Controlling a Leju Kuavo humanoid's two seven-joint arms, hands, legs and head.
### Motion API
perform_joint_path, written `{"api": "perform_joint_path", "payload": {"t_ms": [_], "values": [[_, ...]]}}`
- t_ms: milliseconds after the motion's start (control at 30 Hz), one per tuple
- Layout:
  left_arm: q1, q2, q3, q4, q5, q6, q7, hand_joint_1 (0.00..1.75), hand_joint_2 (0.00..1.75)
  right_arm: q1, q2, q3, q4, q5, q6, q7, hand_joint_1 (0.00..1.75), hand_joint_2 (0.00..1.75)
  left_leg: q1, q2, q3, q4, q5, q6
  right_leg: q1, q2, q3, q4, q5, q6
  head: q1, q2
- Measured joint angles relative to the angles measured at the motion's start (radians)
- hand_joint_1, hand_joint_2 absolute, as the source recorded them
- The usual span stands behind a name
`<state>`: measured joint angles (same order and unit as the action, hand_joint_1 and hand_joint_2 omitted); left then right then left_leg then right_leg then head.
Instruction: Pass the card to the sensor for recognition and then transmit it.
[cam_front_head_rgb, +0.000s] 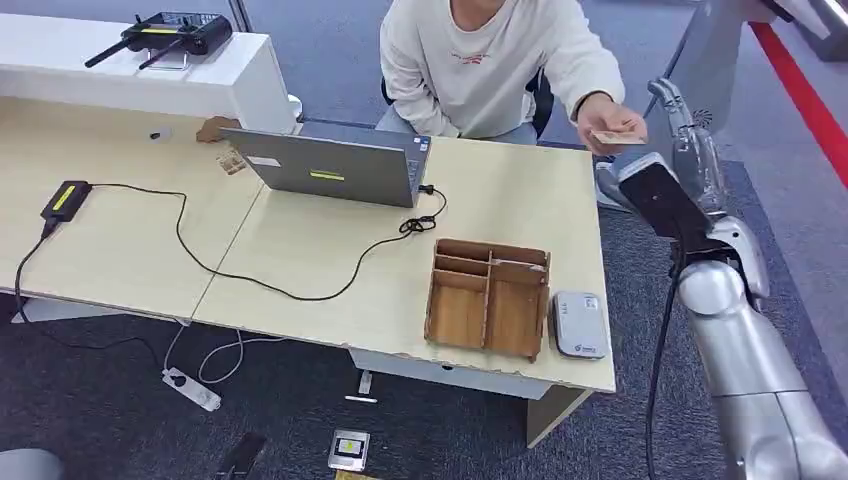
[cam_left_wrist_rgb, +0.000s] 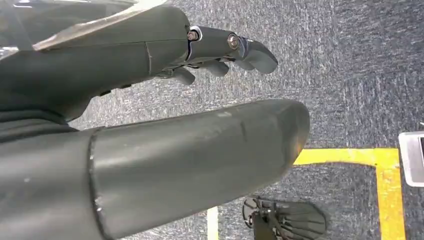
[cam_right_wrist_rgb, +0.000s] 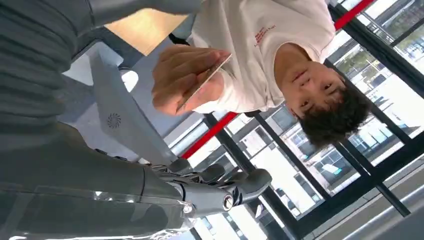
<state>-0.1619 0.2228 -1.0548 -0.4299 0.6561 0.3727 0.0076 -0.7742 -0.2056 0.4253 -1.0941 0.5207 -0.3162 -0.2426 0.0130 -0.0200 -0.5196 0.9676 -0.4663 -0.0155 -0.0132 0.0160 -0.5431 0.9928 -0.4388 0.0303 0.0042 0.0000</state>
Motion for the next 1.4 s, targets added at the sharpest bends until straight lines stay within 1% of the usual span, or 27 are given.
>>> {"api": "perform_joint_path", "payload": {"t_ms": [333,567,667,767,967,1000,1033,1133,1167,1200,1233,1300,1333,1367,1400], "values": [[-0.001,0.001,-0.003,0.002,0.006,0.003,0.000,0.00,0.00,0.000,0.006,0.005,0.000,0.039,-0.005,-0.008,0.00,1.75,0.000,0.000,0.000,0.000,0.000,0.000,0.000,0.000,0.000,0.000,0.000,0.000,0.000,0.000],[-0.003,0.001,-0.004,0.006,0.002,0.005,-0.010,0.00,0.00,0.000,0.013,0.008,0.000,0.106,-0.007,-0.024,0.00,1.75,0.000,0.000,0.000,0.000,0.000,0.000,0.000,0.000,0.000,0.000,0.000,0.000,0.000,0.000],[-0.003,0.001,-0.005,0.007,0.000,0.002,-0.011,0.00,0.00,-0.008,0.021,0.012,0.004,0.145,-0.011,-0.044,0.00,1.75,0.000,0.000,0.000,0.000,0.000,0.000,0.000,0.000,0.000,0.000,0.000,0.000,0.000,0.000],[-0.006,0.001,-0.006,0.007,0.005,-0.003,-0.008,0.00,0.00,-0.034,0.039,0.015,0.021,0.149,-0.021,-0.067,0.00,1.75,0.000,0.000,0.000,0.000,0.000,0.000,0.000,0.000,0.000,0.000,0.000,0.000,0.000,0.000],[-0.008,0.001,-0.009,0.007,0.007,-0.003,-0.006,0.00,0.00,-0.055,0.062,0.023,0.049,0.146,-0.027,-0.078,0.00,1.75,0.000,0.000,-0.001,0.000,0.000,0.000,0.000,-0.001,0.000,0.000,0.000,0.000,0.000,0.000],[-0.008,0.001,-0.009,0.007,0.009,-0.006,-0.003,0.00,0.00,-0.058,0.066,0.025,0.055,0.140,-0.029,-0.086,1.61,1.75,0.000,0.000,-0.001,0.000,0.000,0.000,0.000,-0.001,0.000,0.000,0.000,0.000,0.000,0.000],[-0.008,0.001,-0.009,0.007,0.014,-0.006,0.000,0.00,0.00,-0.063,0.071,0.026,0.061,0.131,-0.029,-0.094,1.75,1.75,0.000,0.000,-0.001,0.000,0.000,0.000,0.000,-0.001,0.000,0.000,0.000,0.000,0.000,0.000],[-0.008,0.001,-0.009,0.005,0.022,-0.004,-0.002,0.00,0.00,-0.077,0.090,0.028,0.084,0.109,-0.030,-0.110,1.75,1.75,0.000,0.000,-0.001,0.000,0.000,0.000,0.000,-0.001,0.000,0.000,0.000,0.000,0.000,0.000],[-0.008,0.001,-0.009,0.005,0.023,0.007,-0.016,0.00,0.00,-0.080,0.095,0.029,0.089,0.106,-0.037,-0.119,1.75,1.75,0.000,0.000,-0.001,0.000,0.000,0.000,0.000,-0.001,0.000,0.000,0.000,0.000,0.000,0.000],[-0.007,0.001,-0.010,0.004,0.023,0.020,-0.050,0.00,0.00,-0.085,0.099,0.030,0.093,0.101,-0.044,-0.127,1.75,1.75,0.000,0.000,-0.001,0.000,0.000,0.000,0.000,-0.001,0.000,0.000,0.000,0.000,0.000,0.000],[-0.005,-0.001,-0.010,0.009,0.020,0.045,-0.126,0.00,0.00,-0.097,0.103,0.032,0.103,0.090,-0.047,-0.133,1.75,1.75,0.000,0.000,-0.002,0.000,0.000,0.000,0.000,-0.001,-0.001,0.000,0.000,0.000,0.000,0.000],[-0.008,-0.014,-0.009,0.037,0.020,0.069,-0.224,0.00,0.00,-0.133,0.108,0.035,0.128,0.073,-0.046,-0.142,1.75,1.75,0.000,0.000,-0.001,0.000,0.000,0.000,0.000,-0.001,-0.001,0.000,0.000,0.000,0.000,0.000],[-0.007,-0.021,-0.009,0.048,0.021,0.065,-0.238,0.00,0.00,-0.148,0.110,0.036,0.139,0.069,-0.046,-0.145,1.75,1.75,0.000,0.000,-0.001,0.000,0.000,0.000,0.000,-0.001,0.000,0.000,0.000,0.000,0.000,0.000],[-0.007,-0.025,-0.009,0.054,0.027,0.042,-0.221,0.00,0.00,-0.157,0.112,0.037,0.144,0.064,-0.046,-0.145,1.75,1.75,0.000,0.000,-0.001,0.000,0.000,0.000,0.000,-0.001,0.000,0.000,0.000,0.000,0.000,0.000],[-0.007,-0.027,-0.009,0.057,0.034,0.015,-0.182,0.00,0.00,-0.162,0.115,0.037,0.148,0.064,-0.045,-0.136,1.75,1.75,0.000,0.000,-0.001,0.000,0.000,0.000,0.000,-0.001,0.000,0.000,0.000,0.000,0.000,0.000]]}}
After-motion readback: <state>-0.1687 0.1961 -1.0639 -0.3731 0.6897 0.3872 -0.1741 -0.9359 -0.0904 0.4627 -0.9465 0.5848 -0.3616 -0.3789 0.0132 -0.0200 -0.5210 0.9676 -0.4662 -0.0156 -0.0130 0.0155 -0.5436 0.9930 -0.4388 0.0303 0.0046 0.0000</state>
